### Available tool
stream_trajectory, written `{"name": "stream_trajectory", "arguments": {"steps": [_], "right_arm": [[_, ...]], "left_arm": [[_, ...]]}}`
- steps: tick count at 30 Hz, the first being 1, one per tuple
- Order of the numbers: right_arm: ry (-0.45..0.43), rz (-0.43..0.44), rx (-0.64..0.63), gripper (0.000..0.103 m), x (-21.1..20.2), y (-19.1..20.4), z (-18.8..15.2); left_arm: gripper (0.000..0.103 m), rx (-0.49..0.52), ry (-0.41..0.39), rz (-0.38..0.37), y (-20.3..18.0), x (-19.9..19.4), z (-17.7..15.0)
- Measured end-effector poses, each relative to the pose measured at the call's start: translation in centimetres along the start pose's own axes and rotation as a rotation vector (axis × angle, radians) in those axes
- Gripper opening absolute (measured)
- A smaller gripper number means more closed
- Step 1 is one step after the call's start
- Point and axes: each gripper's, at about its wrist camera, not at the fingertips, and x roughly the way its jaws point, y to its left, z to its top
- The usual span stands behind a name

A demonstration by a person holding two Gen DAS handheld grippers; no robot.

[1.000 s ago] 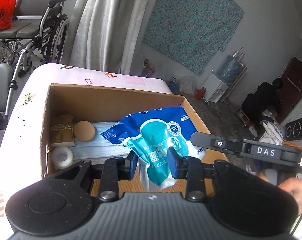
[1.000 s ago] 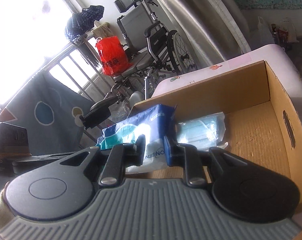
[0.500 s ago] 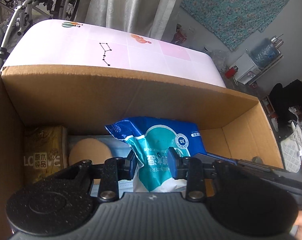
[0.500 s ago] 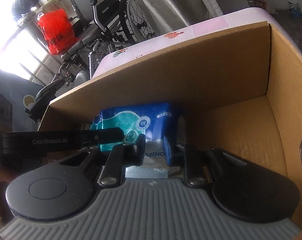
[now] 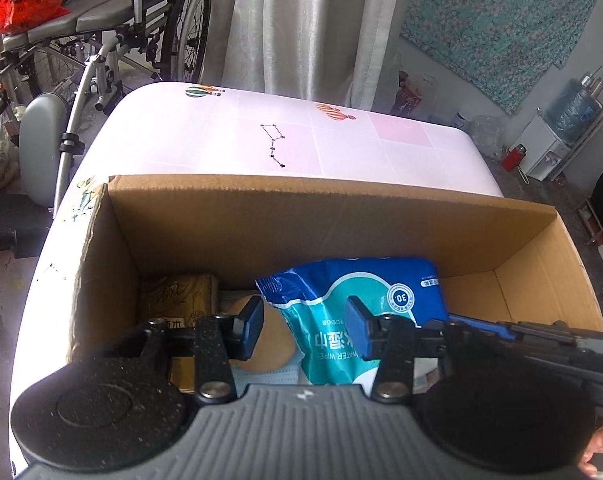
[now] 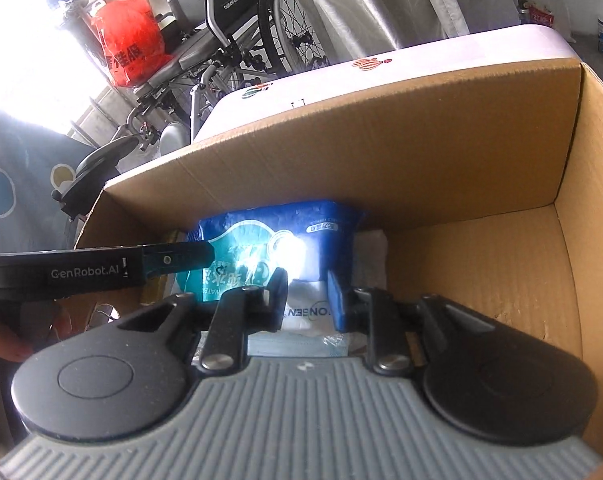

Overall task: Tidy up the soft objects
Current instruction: 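Lower the wipes pack onto the masks in the box, open right gripper, then withdraw the right gripper and move it to the light blue towel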

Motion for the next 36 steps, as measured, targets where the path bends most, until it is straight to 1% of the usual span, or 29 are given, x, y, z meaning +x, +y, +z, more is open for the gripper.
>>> {"name": "stream_trajectory", "arguments": {"steps": [2, 5, 7, 10, 13, 16, 19, 22, 25, 28, 31, 33, 35, 36], "right_arm": [[-0.004, -0.050, 0.012, 0.033, -0.9, 0.3, 0.0], [-0.053, -0.085, -0.025, 0.035, -2.8, 0.8, 0.0], [-0.090, -0.094, -0.011, 0.035, -4.6, 0.9, -0.1], [-0.123, -0.043, 0.009, 0.035, -7.5, 1.2, -0.4], [-0.160, -0.012, -0.051, 0.035, -11.3, 3.0, -1.0], [-0.184, 0.036, -0.103, 0.035, -14.6, 5.1, -2.0], [-0.199, 0.095, -0.136, 0.035, -17.9, 7.3, -3.4], [-0.174, 0.152, -0.164, 0.035, -19.8, 8.8, -5.2], [-0.147, 0.178, -0.191, 0.035, -20.8, 10.1, -7.1], [-0.111, 0.133, -0.242, 0.035, -20.6, 11.2, -9.2], [-0.058, 0.156, -0.253, 0.035, -20.1, 11.8, -11.2], [-0.022, 0.156, -0.278, 0.035, -19.5, 12.6, -13.0], [0.008, 0.127, -0.314, 0.035, -18.7, 13.7, -14.6], [0.024, 0.128, -0.326, 0.035, -18.4, 14.0, -15.3]], "left_arm": [[0.053, -0.010, -0.035, 0.008, 0.1, -1.4, 0.1], [0.053, 0.000, -0.068, 0.021, 0.0, -4.1, -0.2], [0.054, 0.013, -0.091, 0.027, -0.2, -6.4, -0.7], [0.056, 0.070, -0.131, 0.039, -0.9, -10.2, -2.4], [0.057, 0.109, -0.180, 0.041, -1.4, -14.1, -4.4], [0.058, 0.106, -0.222, 0.034, -1.2, -17.8, -6.5], [0.058, 0.078, -0.253, 0.017, -0.7, -20.7, -8.9], [0.058, 0.066, -0.276, 0.012, -0.1, -23.0, -12.0], [0.058, 0.083, -0.275, 0.040, 0.5, -24.2, -15.0], [0.058, 0.096, -0.272, 0.071, 1.2, -24.9, -17.6], [0.058, 0.053, -0.268, 0.050, 2.8, -25.1, -20.4], [0.058, 0.039, -0.244, 0.045, 3.9, -24.6, -22.0], [0.058, 0.045, -0.216, 0.063, 4.9, -23.6, -23.5], [0.058, 0.055, -0.192, 0.077, 5.4, -22.9, -24.4]]}}
